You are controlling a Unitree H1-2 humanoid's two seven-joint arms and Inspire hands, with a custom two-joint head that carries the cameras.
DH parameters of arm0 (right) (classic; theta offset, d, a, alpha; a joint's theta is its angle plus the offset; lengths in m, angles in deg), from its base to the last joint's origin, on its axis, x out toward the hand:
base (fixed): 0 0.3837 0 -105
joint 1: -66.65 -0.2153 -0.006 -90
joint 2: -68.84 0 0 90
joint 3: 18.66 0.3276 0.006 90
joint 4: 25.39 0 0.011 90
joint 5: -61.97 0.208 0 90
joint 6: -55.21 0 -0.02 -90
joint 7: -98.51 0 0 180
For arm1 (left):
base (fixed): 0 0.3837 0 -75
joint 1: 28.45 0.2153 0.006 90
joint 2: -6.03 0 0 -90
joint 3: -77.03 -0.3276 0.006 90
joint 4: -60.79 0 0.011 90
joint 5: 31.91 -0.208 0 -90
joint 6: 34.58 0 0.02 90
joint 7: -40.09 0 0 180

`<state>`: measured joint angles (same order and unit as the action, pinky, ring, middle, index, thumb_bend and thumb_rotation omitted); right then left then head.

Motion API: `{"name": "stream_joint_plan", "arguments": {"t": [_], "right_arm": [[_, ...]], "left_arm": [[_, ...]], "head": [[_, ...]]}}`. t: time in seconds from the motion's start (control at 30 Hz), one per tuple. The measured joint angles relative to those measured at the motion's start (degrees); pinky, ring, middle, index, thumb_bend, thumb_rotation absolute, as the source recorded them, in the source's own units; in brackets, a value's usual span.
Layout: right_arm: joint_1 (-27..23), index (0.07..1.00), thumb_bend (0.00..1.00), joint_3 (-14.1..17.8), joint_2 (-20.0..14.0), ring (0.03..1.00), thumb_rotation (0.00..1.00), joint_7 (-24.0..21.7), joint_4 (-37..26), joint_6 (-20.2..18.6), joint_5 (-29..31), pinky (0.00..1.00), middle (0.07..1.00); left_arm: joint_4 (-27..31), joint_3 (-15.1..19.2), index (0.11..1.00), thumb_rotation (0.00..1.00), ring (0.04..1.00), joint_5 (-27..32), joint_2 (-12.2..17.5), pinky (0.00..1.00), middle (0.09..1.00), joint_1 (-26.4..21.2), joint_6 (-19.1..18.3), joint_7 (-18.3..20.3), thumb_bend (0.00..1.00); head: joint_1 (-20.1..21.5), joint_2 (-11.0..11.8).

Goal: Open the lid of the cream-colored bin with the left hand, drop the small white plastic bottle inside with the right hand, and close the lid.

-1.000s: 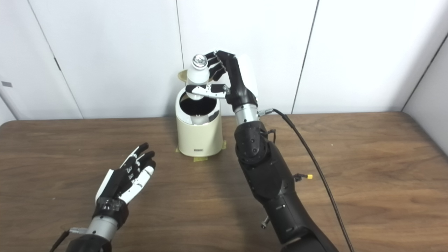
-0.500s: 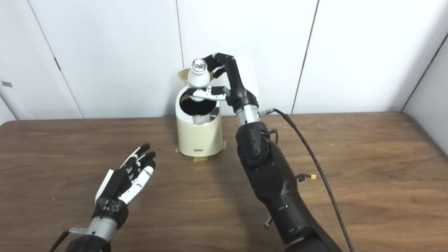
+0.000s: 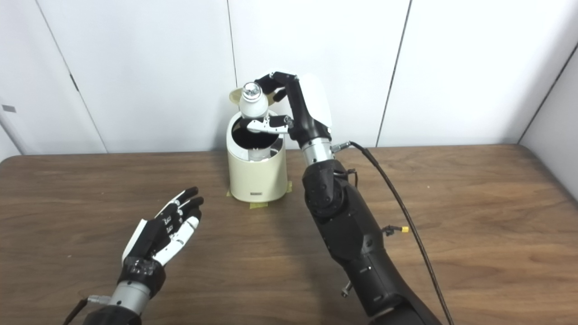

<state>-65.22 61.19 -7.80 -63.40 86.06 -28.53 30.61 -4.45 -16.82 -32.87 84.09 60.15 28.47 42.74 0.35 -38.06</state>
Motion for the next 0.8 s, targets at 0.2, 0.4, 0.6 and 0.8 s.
{"name": "stream_joint_plan", "arguments": {"t": [0.2, 0.4, 0.6, 0.8], "right_arm": [[0.1, 0.495, 0.52, 0.0, 0.0, 0.694, 0.14, 0.0, 0.0, -0.5, -0.8, 0.58, 0.691], [0.1, 0.679, 0.93, -0.3, -0.5, 0.740, 0.14, -0.5, 0.0, -1.4, -1.4, 0.63, 0.741], [0.2, 0.701, 0.96, -0.5, -0.8, 0.774, 0.14, -1.5, -0.1, -3.3, -1.5, 0.67, 0.759], [0.5, 0.701, 0.97, -0.5, -0.8, 0.765, 0.14, -1.9, -0.2, -3.6, -1.3, 0.66, 0.759]], "left_arm": [[0.0, 0.0, 0.929, 0.30, 0.917, 0.1, 0.0, 1.00, 0.881, 0.0, 0.0, 0.1, 0.24], [0.0, -0.4, 0.917, 0.28, 0.919, 0.1, 1.1, 1.00, 0.883, 0.0, 0.0, 1.4, 0.27], [0.0, -0.4, 0.916, 0.26, 0.921, 0.1, 1.3, 1.00, 0.885, 0.0, 0.0, 1.9, 0.26], [0.0, -0.4, 0.918, 0.25, 0.922, 0.1, 1.3, 1.00, 0.888, 0.0, 0.0, 2.2, 0.24]], "head": [[0.0, -0.3], [0.0, -0.3], [0.1, -0.5], [0.1, -0.8]]}}
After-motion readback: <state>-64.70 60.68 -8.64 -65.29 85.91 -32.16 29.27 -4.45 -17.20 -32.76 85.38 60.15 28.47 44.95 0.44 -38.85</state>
